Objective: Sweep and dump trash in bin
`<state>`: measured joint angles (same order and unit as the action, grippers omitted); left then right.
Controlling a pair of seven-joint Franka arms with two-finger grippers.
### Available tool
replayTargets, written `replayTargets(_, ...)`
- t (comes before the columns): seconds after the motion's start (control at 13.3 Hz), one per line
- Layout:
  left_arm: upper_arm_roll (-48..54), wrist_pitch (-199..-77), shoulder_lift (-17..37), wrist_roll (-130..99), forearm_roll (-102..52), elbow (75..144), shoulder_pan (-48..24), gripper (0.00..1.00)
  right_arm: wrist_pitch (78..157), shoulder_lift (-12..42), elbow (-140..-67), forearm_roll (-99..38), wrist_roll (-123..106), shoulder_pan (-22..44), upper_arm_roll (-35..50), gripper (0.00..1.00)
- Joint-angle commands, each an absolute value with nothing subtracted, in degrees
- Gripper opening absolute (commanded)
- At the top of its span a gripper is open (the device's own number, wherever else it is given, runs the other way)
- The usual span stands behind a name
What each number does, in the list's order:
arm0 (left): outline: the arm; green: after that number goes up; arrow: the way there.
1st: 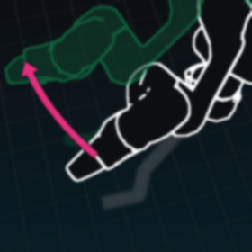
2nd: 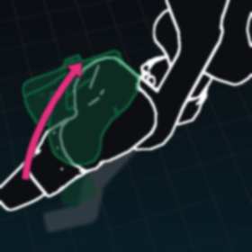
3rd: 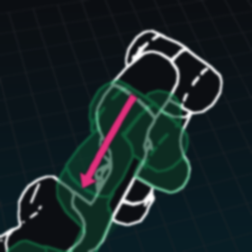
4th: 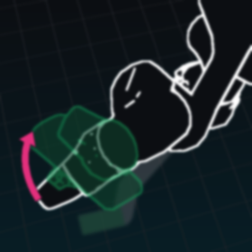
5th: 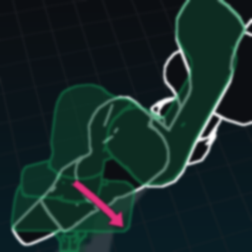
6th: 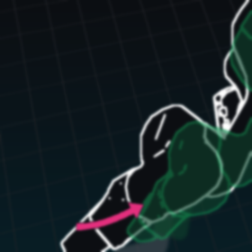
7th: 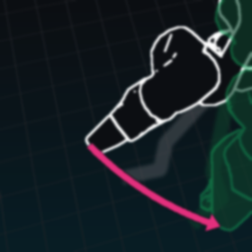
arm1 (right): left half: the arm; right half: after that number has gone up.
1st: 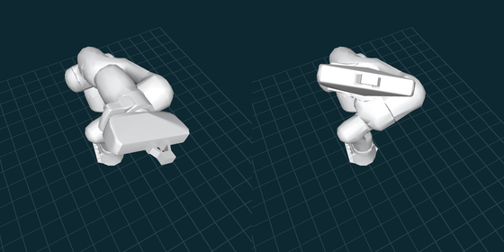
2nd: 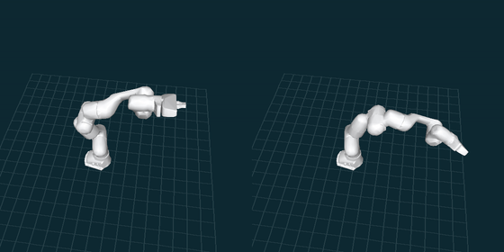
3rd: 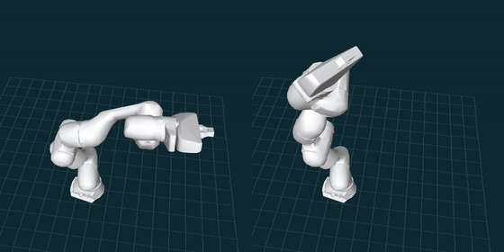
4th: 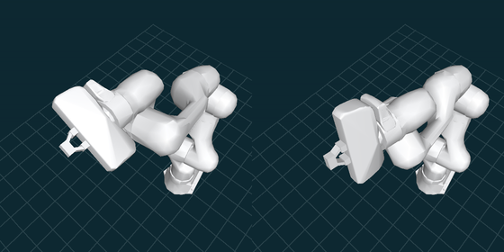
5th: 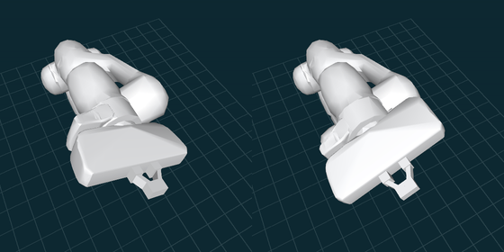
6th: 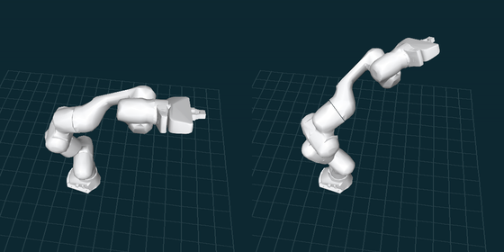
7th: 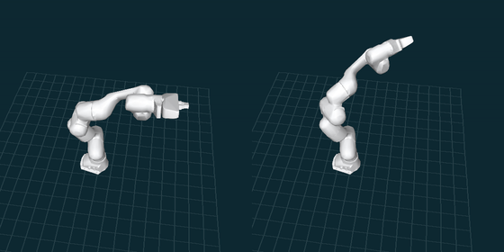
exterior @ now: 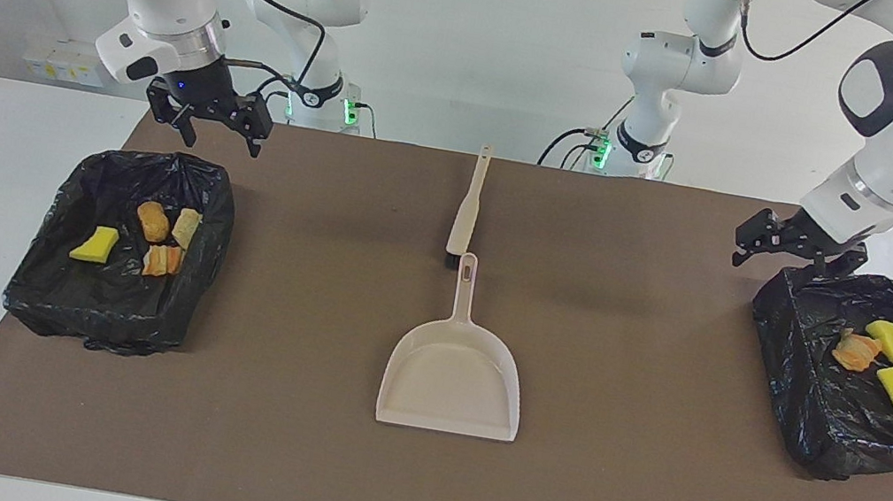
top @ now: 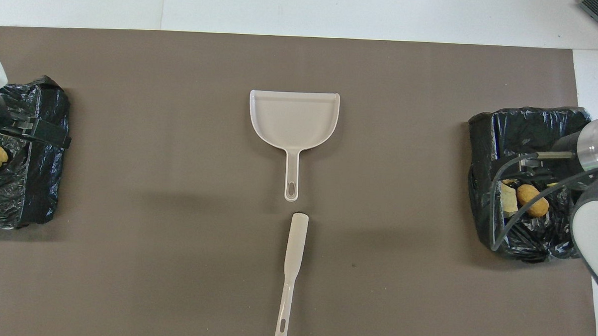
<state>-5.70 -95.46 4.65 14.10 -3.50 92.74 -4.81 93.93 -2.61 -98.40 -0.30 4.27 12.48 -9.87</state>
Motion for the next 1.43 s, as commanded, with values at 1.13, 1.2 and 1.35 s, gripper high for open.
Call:
replayTargets(1.13,2.29,-88.15,-2.10,8.61,-0.18,92.53,-0.97,1.00,93.43,-2.20,-97.56,-1.23,2.90,11.87,-9.84,1.00)
replayTargets(1.2,2.29,-88.33,-2.37,8.53,-0.18,92.98,-0.88,1.00,93.43,-2.20,-97.56,-1.23,2.90,11.87,-9.84,1.00)
replayTargets(1.35,2.29,-89.29,-4.21,8.26,-0.09,95.96,-0.44,1.00,93.43,-2.20,-97.56,-1.23,2.90,11.87,-9.84,1.00)
